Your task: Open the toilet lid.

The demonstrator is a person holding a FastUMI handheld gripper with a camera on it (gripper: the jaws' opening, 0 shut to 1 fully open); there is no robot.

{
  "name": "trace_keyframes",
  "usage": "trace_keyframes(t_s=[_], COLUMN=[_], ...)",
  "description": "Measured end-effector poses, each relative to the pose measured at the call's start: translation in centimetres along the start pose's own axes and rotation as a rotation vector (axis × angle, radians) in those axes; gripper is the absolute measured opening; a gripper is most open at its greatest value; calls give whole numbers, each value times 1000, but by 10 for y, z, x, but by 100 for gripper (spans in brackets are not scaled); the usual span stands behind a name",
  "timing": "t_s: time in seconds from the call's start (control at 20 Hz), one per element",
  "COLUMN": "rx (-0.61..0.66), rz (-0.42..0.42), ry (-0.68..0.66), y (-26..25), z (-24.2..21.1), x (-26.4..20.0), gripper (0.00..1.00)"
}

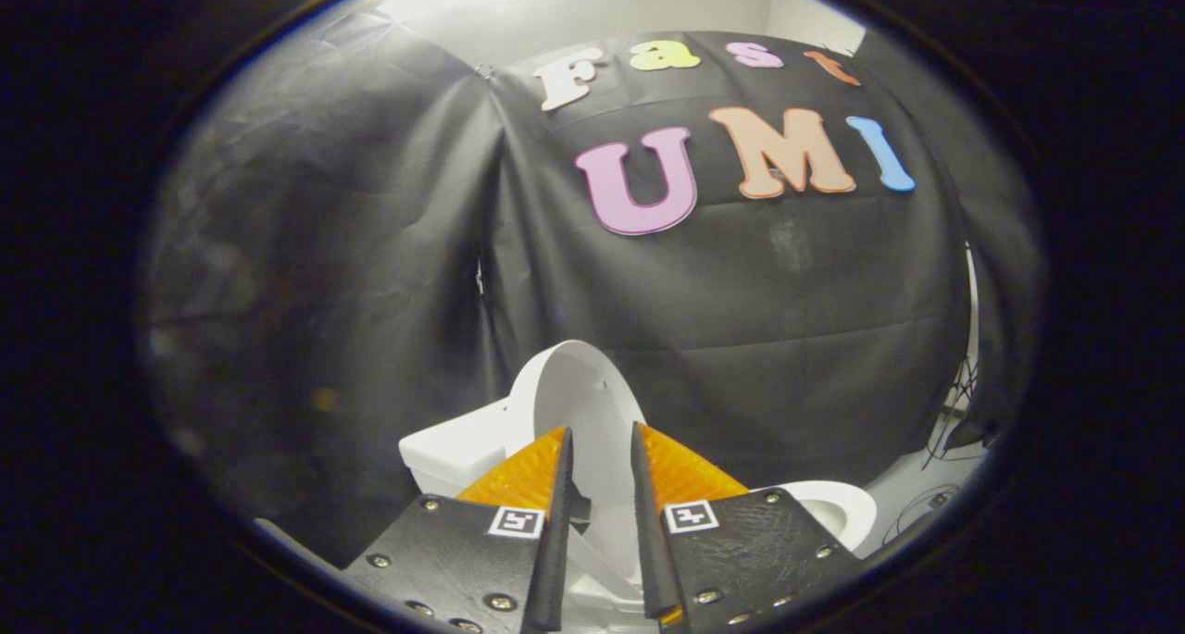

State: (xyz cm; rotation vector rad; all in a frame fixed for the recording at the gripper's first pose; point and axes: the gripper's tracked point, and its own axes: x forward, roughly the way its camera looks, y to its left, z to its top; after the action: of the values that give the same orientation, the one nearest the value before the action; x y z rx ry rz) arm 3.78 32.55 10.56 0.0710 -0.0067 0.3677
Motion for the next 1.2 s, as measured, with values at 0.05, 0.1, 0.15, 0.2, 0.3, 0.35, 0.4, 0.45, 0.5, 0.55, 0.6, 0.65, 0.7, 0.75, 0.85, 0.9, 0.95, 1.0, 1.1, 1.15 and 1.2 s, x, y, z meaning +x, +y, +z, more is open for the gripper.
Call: trace_keyframes(t_s=[0.05,0.1,0.15,0.2,0.3,0.35,0.4,0.45,0.5,0.55,0.6,0.65,0.7,0.75,0.85,0.9,0.95,1.0,1.1,1.15,1.2], rx=[-4,-12,-18,-29,-50,-59,-73,-88,-100,-109,-115,-116,-113,-114,-128,-135,-143,-152,-153,-146,-141], rz=[-17,-33,-40,-42,-46,-53,-73,-94,-110,-131,-144,-163,-178,-197,-233,-240,-249,-263,-293,-296,-303], ry=[0,3,14,31,51,52,58,62,67,68,64,61,65,63,57,60,62,63,71,71,71], y=[-11,-20,-27,-33,-43,-50,-60,-71,-80,-90,-101,-112,-121,-129,-147,-151,-157,-164,-178,-182,-185], z=[6,10,11,10,8,9,8,8,8,10,11,14,14,16,20,21,21,23,23,24,26], x=[-2,-5,-8,-13,-25,-32,-39,-46,-52,-59,-61,-65,-71,-75,-86,-91,-96,-102,-113,-118,-122], gripper=[38,41,44,47,57,61,65,66,75,84,93,93,95,96,96,97,97,97,97,97,97])
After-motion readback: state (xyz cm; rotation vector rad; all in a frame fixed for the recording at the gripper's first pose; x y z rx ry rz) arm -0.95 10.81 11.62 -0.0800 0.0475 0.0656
